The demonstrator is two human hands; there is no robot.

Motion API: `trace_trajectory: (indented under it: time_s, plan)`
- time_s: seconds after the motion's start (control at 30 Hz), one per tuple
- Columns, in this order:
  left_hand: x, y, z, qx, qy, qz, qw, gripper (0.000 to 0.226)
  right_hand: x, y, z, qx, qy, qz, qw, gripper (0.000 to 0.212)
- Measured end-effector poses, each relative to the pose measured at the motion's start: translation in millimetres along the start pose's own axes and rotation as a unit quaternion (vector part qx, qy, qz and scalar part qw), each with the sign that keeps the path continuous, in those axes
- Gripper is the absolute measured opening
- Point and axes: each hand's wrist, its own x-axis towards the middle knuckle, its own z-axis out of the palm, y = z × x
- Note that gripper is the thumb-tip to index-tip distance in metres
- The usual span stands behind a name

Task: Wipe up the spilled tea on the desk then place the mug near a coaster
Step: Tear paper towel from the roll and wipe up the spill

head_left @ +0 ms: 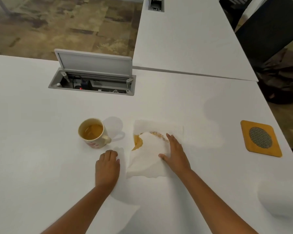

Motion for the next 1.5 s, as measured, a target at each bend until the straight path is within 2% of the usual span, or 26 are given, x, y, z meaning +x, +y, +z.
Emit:
trace_trajectory:
  time_s: [0.07, 0.2, 0.5, 0.7, 0.93, 1.27, 1.5]
  plan:
    - [-3.6, -17.1, 0.8, 0.024, -0.009, 0.014, 1.0, 0.036, 1.1, 0.2, 6.8, -0.004, -0.019, 0.012, 1.0, 0.093]
    - [-10.3, -37.5, 0.7, 0.061, -0.025, 0.041, 0.997, 0.062, 3.2, 0.3, 15.1, -0.014, 0.003, 0.011, 1.0, 0.101]
    - [-15.3, -39.8, -0.8, 0.059, -0.033, 0.045, 0.997, 0.058, 4.5, -1.3, 19.6, -0.024, 0.002, 0.013, 1.0, 0.098]
    - [-15.3, -43.5, 1.6, 0.059, -0.044, 0.043, 0.996, 0.056, 1.1, -3.4, 17.6, 0.056, 0.029, 0.02, 0.998, 0.105]
    - [-13.6, -42.8, 0.7, 0.063, -0.045, 0.046, 0.996, 0.057, 15.6, -19.1, 7.3, 0.089, 0.013, 0.046, 0.995, 0.106]
    - [-14.2, -41.6, -2.0, 0.056, -0.04, 0.047, 0.997, 0.056, 62.0, -36.4, 9.1, -0.108, -0.096, -0.006, 0.989, 0.079]
    - [-13.4, -41.7, -1.2, 0.046, -0.043, 0.044, 0.997, 0.057, 63.6, -54.3, 30.7, -0.181, -0.1, -0.023, 0.978, 0.085]
